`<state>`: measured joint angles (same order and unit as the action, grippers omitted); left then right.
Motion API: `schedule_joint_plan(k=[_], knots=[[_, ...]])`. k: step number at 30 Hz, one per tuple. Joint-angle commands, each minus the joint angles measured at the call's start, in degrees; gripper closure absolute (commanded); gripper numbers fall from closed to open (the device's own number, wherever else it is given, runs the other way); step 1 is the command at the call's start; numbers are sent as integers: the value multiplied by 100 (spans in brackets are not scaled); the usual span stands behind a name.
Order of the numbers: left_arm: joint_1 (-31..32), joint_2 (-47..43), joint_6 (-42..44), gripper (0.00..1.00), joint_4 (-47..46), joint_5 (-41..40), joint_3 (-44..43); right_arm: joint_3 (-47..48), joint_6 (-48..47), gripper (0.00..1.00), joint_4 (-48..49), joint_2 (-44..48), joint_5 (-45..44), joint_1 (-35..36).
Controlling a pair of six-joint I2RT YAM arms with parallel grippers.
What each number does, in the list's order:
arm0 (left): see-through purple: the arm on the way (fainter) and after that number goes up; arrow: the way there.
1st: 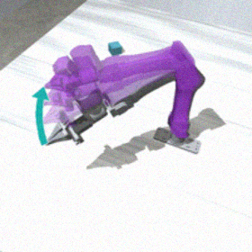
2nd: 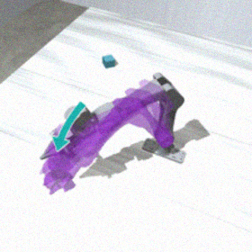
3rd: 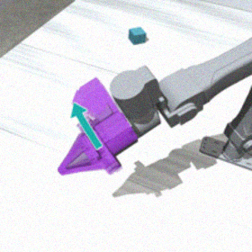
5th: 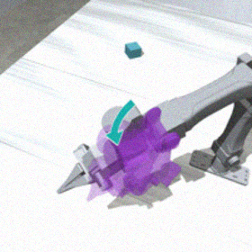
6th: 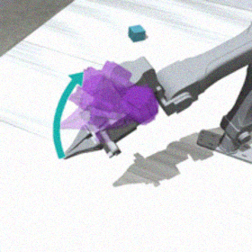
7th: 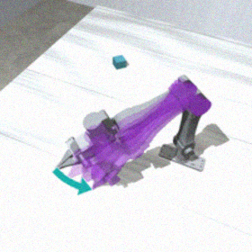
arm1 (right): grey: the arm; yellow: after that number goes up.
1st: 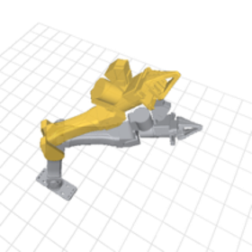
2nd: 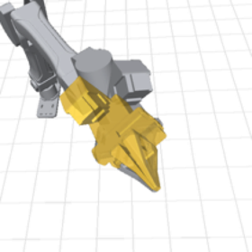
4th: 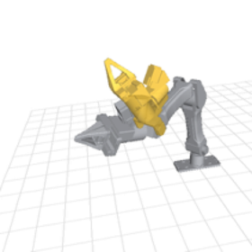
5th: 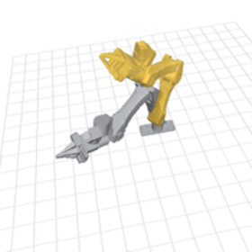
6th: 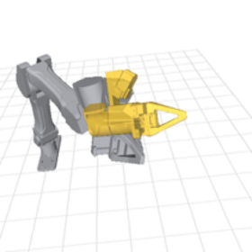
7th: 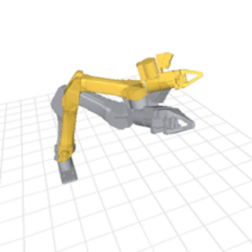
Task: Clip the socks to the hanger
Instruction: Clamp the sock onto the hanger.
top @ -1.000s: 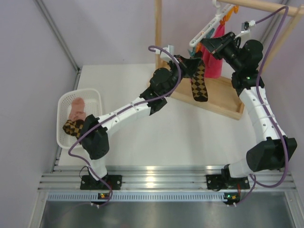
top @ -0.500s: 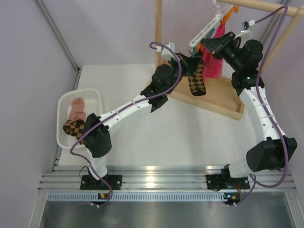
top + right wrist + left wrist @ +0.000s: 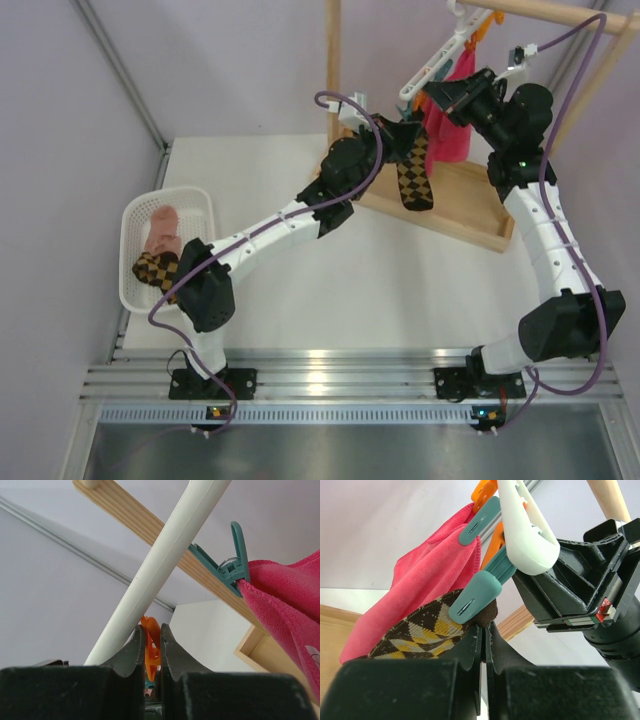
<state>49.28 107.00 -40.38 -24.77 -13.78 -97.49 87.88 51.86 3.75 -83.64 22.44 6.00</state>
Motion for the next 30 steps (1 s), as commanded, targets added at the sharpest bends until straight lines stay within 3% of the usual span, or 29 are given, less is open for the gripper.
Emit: schedule_joint_plan(k=[1,14,30], knots=[[-41,-224,109,100,-229,-178,63,195,325,100,-217,32,-671,-134],[-129,-57,724,100,-432,-195,-226,379,229,100,-357,-74,-486,-152],[-173,-4,804,100,-563,-37,-209,502,387,97,-419,-223,-161,-169]])
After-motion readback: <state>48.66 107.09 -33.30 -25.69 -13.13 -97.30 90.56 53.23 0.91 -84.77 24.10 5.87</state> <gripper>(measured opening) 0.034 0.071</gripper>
